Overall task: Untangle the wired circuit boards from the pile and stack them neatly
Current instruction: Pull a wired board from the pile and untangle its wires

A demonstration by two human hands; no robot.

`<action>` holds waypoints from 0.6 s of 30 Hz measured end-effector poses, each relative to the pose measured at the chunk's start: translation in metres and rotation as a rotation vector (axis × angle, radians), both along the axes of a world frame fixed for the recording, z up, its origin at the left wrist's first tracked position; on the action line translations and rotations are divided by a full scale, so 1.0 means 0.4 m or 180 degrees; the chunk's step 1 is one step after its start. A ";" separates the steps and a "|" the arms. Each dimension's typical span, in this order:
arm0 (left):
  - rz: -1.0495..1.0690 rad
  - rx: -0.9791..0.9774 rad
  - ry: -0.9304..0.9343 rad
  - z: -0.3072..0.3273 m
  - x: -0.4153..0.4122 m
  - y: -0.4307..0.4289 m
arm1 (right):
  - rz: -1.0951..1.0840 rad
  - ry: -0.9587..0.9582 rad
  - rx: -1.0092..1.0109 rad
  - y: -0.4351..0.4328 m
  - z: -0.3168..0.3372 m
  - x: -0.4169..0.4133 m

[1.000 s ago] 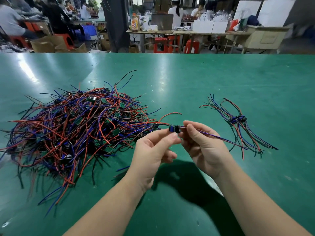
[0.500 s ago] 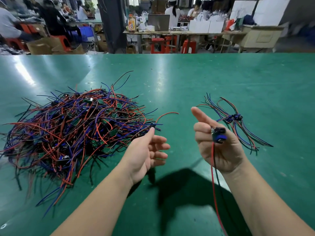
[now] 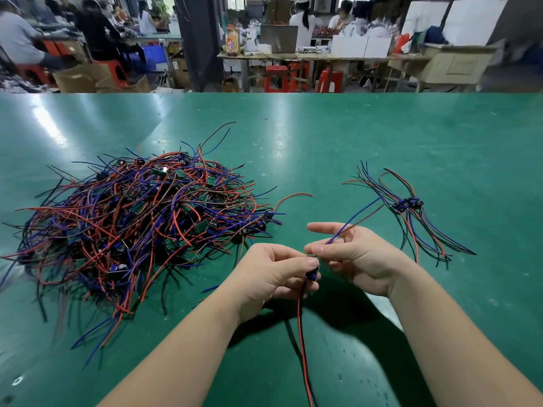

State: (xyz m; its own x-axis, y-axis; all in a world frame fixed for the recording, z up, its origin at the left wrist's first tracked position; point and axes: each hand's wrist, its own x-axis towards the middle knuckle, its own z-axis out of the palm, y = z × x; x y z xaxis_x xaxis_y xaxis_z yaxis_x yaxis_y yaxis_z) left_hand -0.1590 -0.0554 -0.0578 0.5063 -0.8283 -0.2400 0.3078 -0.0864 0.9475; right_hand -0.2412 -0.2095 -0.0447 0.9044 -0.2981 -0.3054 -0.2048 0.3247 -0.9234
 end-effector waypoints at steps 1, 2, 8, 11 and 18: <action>0.0028 -0.0010 -0.0023 -0.001 -0.001 0.000 | -0.0063 0.0033 0.0026 0.002 0.000 0.001; 0.0080 -0.0029 -0.0063 -0.003 -0.001 0.000 | -0.0127 0.0081 0.0048 0.003 0.000 0.002; 0.0336 -0.0156 -0.0513 -0.017 -0.013 -0.010 | -0.0208 0.0360 -0.0064 0.011 -0.006 0.005; 0.0487 -0.0210 -0.0737 -0.022 -0.018 -0.017 | -0.0323 0.0368 -0.0291 0.012 -0.010 0.010; 0.0717 -0.0019 -0.0444 -0.016 -0.019 -0.021 | -0.0470 0.0088 -0.0236 0.021 -0.013 0.016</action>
